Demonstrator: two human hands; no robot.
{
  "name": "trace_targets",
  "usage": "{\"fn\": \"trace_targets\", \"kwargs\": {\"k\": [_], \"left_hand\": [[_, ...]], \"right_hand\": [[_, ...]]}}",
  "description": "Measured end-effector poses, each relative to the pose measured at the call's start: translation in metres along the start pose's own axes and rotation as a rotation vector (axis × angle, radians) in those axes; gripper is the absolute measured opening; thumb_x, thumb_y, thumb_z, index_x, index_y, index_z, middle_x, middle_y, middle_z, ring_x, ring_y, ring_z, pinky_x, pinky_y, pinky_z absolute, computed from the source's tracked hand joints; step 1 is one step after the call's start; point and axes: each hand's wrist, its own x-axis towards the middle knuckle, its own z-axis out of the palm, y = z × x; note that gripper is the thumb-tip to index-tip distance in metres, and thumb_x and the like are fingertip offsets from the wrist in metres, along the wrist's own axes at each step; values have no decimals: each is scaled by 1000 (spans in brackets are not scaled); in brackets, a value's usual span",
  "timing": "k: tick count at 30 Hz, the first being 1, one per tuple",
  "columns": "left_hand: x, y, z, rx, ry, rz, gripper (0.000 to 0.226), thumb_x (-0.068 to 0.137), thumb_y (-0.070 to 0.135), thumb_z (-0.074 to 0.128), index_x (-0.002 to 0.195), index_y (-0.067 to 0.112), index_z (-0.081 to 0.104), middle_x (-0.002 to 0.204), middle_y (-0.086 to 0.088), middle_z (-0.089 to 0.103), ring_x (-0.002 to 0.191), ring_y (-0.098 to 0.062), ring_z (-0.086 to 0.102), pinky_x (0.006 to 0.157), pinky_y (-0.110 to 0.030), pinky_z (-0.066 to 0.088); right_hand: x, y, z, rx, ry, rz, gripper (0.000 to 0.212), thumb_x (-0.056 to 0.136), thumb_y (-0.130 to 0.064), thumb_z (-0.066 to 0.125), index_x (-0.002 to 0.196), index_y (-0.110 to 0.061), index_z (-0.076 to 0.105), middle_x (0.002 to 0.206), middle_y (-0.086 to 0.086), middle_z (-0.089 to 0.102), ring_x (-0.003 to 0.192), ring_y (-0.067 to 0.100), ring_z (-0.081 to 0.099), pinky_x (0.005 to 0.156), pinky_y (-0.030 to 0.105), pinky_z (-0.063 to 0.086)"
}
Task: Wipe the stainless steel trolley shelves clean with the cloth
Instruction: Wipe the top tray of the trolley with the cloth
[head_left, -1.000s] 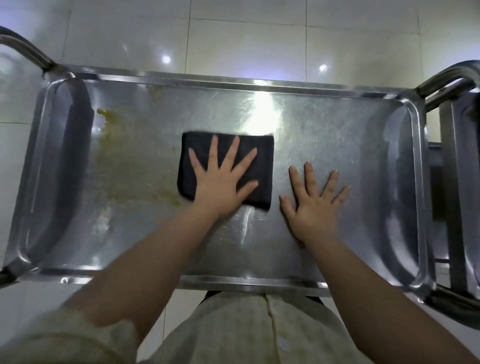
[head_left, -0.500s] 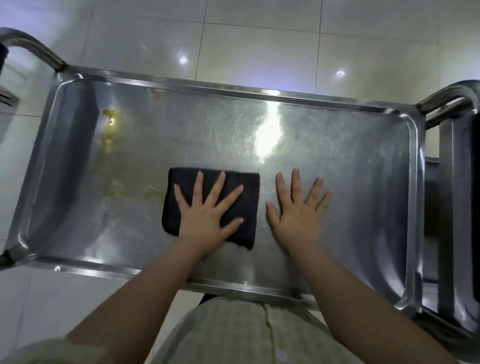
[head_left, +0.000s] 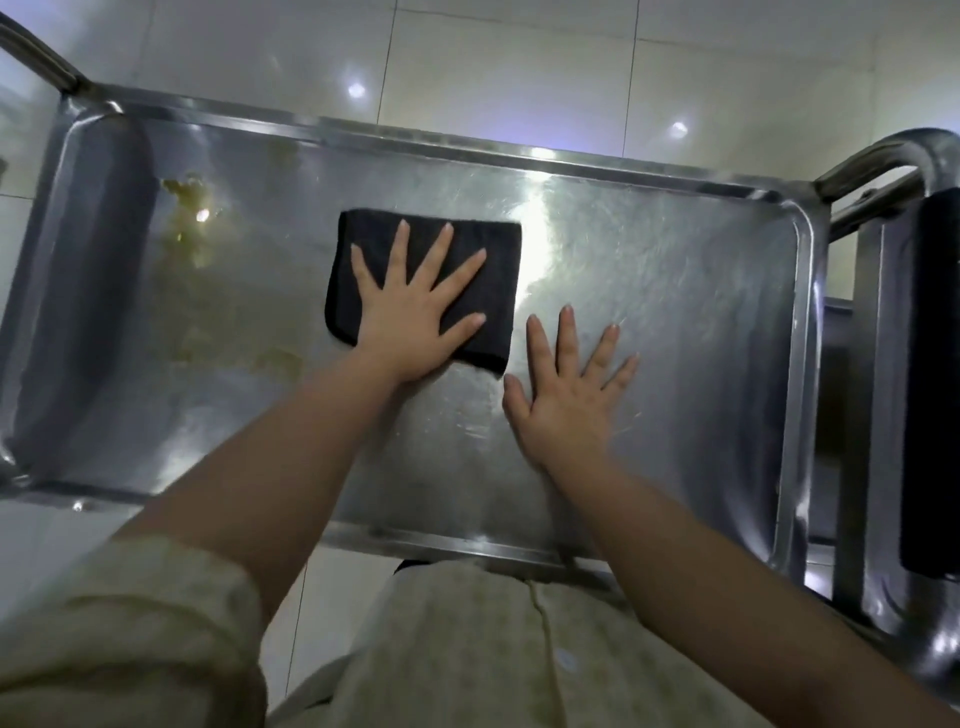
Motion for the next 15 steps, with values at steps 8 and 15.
{"fn": "trace_targets", "kwargs": {"k": [8,15], "left_hand": [[-187,36,57,-33,-34,-32,70,91,76,14,154,46,8,165,2,7,149,-41,-4,106,-78,-1],[-186,46,54,-18,-51,-74,75,86,80,18,153,49,8,165,4,5,149,-40,-5,105,-78,-3]], "right_hand": [[-2,3,-4,-7,-4,-34,67,97,-62,9,154,-34,-15,162,3,-23,142,47,-24,109,71,-5],[-19,40,-15,-43,-124,-183,66,97,-64,17,152,-44,-14,161,-7,-24,144,41,-25,111,70,-8]]}}
